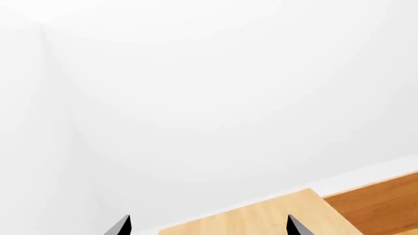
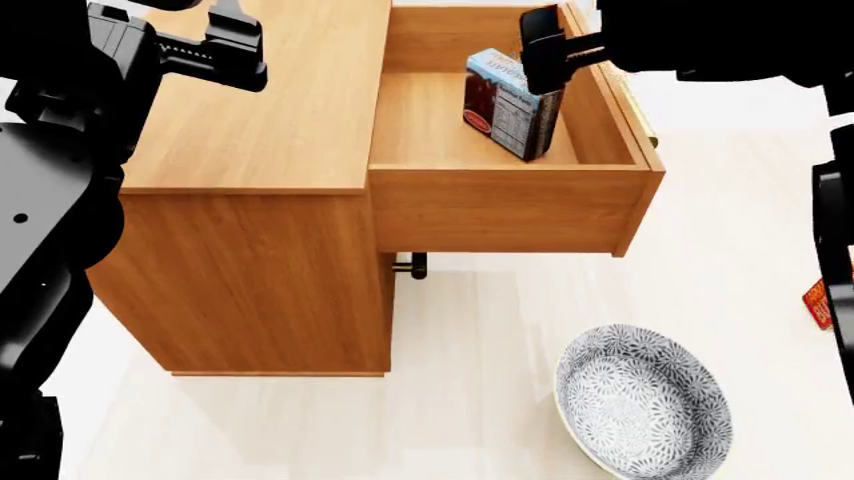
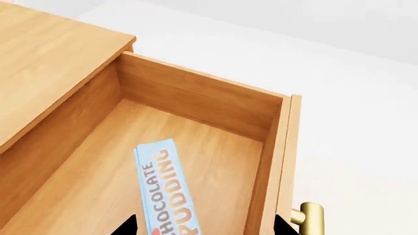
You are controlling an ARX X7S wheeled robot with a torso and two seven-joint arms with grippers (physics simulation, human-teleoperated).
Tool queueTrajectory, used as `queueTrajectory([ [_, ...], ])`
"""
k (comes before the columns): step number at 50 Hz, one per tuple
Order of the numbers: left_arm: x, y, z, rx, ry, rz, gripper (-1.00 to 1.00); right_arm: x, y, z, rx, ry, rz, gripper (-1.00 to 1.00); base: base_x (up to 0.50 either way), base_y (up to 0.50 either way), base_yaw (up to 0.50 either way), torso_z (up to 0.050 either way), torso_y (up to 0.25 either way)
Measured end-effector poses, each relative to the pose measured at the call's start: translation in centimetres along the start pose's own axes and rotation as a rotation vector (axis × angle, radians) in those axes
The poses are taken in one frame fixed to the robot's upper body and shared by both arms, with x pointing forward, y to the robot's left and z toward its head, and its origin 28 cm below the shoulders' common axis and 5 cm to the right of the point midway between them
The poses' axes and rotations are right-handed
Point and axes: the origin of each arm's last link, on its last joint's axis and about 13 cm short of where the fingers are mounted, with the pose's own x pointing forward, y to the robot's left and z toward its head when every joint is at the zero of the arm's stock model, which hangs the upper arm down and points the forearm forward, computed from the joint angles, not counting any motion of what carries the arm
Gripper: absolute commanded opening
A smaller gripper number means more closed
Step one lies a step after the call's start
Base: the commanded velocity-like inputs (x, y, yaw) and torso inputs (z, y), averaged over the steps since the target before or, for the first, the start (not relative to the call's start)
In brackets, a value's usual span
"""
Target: Put the chocolate pudding in the top drawer of the cabinet and close it.
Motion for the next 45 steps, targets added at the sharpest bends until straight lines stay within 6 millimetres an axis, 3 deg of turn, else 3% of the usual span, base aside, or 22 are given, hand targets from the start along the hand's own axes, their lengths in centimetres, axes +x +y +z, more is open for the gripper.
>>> queueTrajectory([
  [23,0.0,0.0,0.0,0.002,-0.004,0.002,1.00,-2.8,-1.9,2.1,0.056,-0.092,-0.067,1.00,0.00,0.00,0.00,0.000,0.000],
  [34,0.0,0.0,0.0,0.003,-0.005,0.003,1.00,-3.8,-3.4,1.5,0.094,-0.101,-0.127,1.00,0.00,0.00,0.00,0.000,0.000],
  [45,0.0,0.0,0.0,0.004,-0.003,0.004,1.00,-4.4,-5.1,-0.3,0.147,-0.083,-0.204,1.00,0.00,0.00,0.00,0.000,0.000],
])
